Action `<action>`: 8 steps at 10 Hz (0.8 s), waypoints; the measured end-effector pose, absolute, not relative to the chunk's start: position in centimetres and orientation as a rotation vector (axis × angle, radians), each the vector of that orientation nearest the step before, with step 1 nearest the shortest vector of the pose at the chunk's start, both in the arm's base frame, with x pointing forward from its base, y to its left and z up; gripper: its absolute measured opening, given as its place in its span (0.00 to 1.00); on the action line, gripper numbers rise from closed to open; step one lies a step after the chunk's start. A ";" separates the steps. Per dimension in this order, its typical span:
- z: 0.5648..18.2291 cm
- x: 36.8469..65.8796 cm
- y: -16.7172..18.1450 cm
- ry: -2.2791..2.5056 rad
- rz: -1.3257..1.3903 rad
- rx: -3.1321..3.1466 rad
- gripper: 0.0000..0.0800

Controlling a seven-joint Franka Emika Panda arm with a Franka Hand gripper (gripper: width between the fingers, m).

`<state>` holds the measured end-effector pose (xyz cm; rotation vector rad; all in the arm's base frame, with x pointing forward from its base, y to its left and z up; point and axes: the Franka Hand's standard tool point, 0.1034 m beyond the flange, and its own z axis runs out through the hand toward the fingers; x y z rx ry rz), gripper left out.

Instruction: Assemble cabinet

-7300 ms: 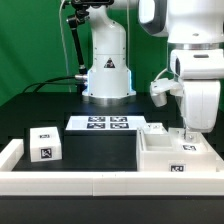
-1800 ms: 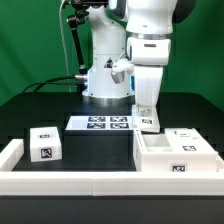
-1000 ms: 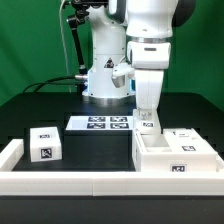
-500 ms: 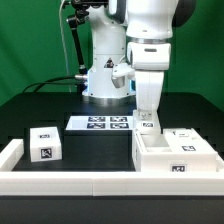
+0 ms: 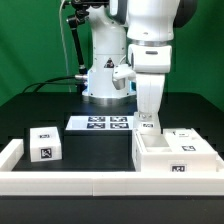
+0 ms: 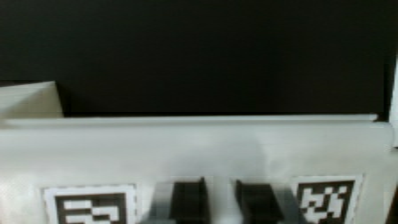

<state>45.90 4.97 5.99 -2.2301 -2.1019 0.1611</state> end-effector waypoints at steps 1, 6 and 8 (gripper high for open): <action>6.1 46.2 5.0 -2.105 0.147 -2.237 0.09; 6.1 46.9 5.0 -2.137 0.135 -2.209 0.09; 6.0 48.7 4.6 -2.168 0.107 -2.186 0.09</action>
Offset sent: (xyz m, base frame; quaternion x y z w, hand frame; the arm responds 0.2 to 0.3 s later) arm 0.0000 0.0000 0.0000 0.0000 0.0000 0.0000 1.0000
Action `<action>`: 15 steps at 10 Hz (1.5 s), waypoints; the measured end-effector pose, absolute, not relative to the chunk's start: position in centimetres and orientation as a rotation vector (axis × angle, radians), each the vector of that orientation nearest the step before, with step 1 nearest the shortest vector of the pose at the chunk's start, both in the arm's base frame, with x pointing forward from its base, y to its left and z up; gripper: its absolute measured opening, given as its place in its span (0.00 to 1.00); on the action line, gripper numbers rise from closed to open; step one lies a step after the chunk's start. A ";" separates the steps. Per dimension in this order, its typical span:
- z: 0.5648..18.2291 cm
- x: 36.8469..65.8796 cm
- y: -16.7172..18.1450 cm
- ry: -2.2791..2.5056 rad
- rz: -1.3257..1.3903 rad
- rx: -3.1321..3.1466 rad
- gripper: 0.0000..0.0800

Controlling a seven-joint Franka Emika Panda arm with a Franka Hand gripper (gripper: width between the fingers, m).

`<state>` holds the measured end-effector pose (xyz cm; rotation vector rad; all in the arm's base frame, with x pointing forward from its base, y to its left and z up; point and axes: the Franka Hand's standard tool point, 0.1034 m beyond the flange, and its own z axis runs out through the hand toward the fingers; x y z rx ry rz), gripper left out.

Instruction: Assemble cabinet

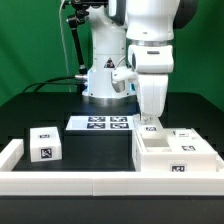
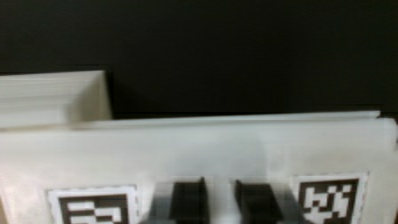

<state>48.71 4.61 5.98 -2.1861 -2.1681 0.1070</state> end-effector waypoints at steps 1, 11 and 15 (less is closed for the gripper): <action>5.9 49.6 4.5 -2.170 0.094 -2.189 0.09; 5.9 54.9 4.9 -2.203 0.034 -2.173 0.09; 5.8 58.0 5.2 -2.206 0.006 -2.174 0.09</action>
Offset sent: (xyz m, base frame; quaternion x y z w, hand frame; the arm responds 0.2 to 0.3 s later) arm 0.0000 0.0000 0.0000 0.0000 0.0000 0.0000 1.0000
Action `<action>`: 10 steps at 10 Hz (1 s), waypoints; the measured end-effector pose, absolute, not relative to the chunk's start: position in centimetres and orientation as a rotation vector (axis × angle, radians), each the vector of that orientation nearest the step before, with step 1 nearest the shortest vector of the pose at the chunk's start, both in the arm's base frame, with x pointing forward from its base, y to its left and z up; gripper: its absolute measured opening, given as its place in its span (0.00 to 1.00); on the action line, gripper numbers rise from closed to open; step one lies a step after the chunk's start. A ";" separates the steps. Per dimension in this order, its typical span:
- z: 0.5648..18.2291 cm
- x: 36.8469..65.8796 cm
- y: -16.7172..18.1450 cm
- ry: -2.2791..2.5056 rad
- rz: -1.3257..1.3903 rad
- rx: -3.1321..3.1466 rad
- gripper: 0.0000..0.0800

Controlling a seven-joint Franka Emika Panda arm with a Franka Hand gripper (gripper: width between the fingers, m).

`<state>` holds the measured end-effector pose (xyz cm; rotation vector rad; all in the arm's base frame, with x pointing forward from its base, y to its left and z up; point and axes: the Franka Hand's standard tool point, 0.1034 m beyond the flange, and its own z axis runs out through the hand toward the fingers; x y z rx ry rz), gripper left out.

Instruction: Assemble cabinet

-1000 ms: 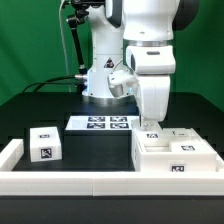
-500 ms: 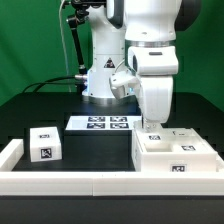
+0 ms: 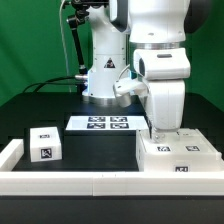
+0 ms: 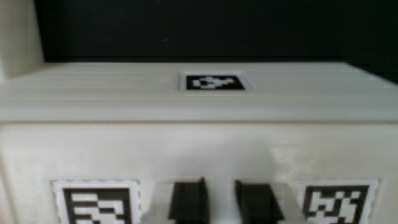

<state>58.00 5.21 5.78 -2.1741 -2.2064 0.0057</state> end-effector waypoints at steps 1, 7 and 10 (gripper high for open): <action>5.8 58.0 5.2 -2.199 0.024 -2.168 0.09; 6.5 58.2 4.9 -2.227 0.031 -2.168 0.38; 7.9 57.5 3.9 -2.105 -0.043 -2.356 0.84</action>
Offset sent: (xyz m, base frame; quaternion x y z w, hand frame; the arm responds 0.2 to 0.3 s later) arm -0.0007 -0.0031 0.0002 -0.0180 -0.0157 -0.0075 0.9997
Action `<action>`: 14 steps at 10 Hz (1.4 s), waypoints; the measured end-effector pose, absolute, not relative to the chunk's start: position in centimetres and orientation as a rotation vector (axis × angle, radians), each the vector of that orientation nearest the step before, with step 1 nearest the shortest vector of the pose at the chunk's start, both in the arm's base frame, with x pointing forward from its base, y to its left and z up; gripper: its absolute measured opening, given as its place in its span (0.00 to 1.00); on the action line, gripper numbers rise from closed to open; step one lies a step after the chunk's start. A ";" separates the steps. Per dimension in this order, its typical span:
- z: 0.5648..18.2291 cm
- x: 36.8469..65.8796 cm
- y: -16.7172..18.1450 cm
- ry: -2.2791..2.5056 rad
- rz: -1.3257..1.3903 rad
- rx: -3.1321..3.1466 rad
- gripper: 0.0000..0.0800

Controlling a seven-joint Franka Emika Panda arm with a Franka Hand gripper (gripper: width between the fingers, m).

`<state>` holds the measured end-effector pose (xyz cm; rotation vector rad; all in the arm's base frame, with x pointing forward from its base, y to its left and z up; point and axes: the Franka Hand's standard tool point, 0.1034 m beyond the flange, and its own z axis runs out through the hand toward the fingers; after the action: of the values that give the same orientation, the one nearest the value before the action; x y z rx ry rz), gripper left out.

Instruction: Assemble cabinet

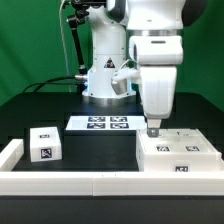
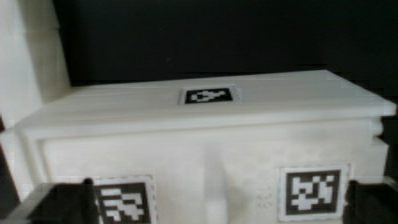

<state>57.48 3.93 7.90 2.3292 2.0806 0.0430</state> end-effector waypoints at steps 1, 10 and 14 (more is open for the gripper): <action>8.0 57.0 3.7 2.023 0.054 2.370 0.96; 8.6 50.8 7.8 1.515 0.171 2.695 1.00; 8.5 50.7 7.7 1.338 0.172 2.798 1.00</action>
Offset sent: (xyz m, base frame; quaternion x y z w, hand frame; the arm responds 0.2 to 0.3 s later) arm -0.0545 -0.0149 0.0118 -0.0954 -0.0719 0.1556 0.9806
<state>50.69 7.73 8.55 2.7980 1.3377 0.1722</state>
